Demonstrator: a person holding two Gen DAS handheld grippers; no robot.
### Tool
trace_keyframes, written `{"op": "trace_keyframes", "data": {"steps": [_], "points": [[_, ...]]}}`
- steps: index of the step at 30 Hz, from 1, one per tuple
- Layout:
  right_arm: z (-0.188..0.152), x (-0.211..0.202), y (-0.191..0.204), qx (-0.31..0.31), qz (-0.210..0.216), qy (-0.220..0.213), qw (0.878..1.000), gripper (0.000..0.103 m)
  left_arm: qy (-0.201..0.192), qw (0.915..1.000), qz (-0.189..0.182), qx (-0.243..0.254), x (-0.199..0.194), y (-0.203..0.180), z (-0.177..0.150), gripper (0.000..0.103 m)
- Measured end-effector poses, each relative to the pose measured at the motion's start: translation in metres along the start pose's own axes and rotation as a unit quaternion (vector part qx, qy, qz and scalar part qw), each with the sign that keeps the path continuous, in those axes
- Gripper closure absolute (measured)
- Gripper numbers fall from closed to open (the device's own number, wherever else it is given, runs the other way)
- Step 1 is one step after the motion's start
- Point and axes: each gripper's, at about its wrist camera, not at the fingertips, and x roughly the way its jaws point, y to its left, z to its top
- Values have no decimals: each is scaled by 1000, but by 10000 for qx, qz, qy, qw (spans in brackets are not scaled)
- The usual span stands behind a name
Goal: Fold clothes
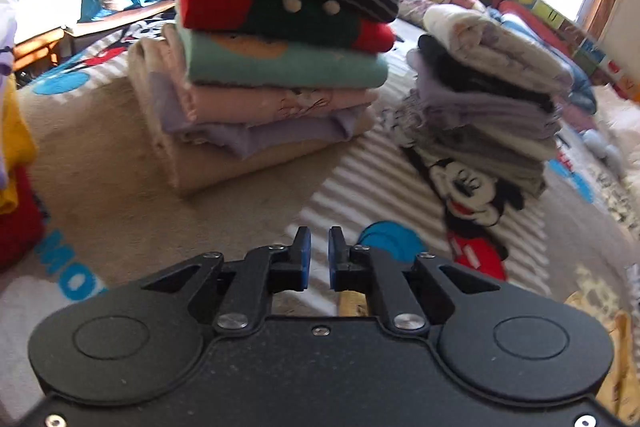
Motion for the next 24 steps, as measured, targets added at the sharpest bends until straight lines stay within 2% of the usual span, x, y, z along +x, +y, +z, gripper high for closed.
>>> {"op": "trace_keyframes", "data": {"steps": [3,7,9,10,12,14,16,18,19,20,22,24], "points": [[0,0,0,-26,-11,-5,10000,0,-203,9995,-223,26,-24,-9,-21,82],[0,0,2,-65,-40,-6,10000,0,-174,9936,-1019,456,-61,-51,-63,79],[0,0,2,-67,-41,-15,10000,0,-88,9848,-1458,939,-80,-80,-91,79],[0,-1,2,-49,-28,-30,10000,0,-75,9789,-1629,1228,-89,-92,-107,78],[1,-4,0,60,32,-72,10000,0,-54,9615,-1955,1928,-108,-118,-142,76],[4,-10,-5,265,113,-166,9994,0,-99,9377,-2129,2743,-125,-144,-179,73],[7,-16,-11,484,139,-291,9983,0,-155,9147,-2225,3371,-138,-163,-209,62],[8,-20,-16,653,114,-346,9972,0,-172,8948,-2350,3792,-145,-175,-231,61],[8,-20,-20,756,107,-346,9965,0,-159,8878,-2398,3925,-147,-180,-240,61],[7,-19,-22,834,104,-332,9959,1,-120,8846,-2433,3976,-147,-184,-246,61],[7,-17,-23,863,85,-287,9958,4,-35,8811,-2451,4045,-143,-192,-257,61],[6,-15,-22,831,62,-234,9962,4,-61,8783,-2286,4198,-137,-200,-266,61]]}}
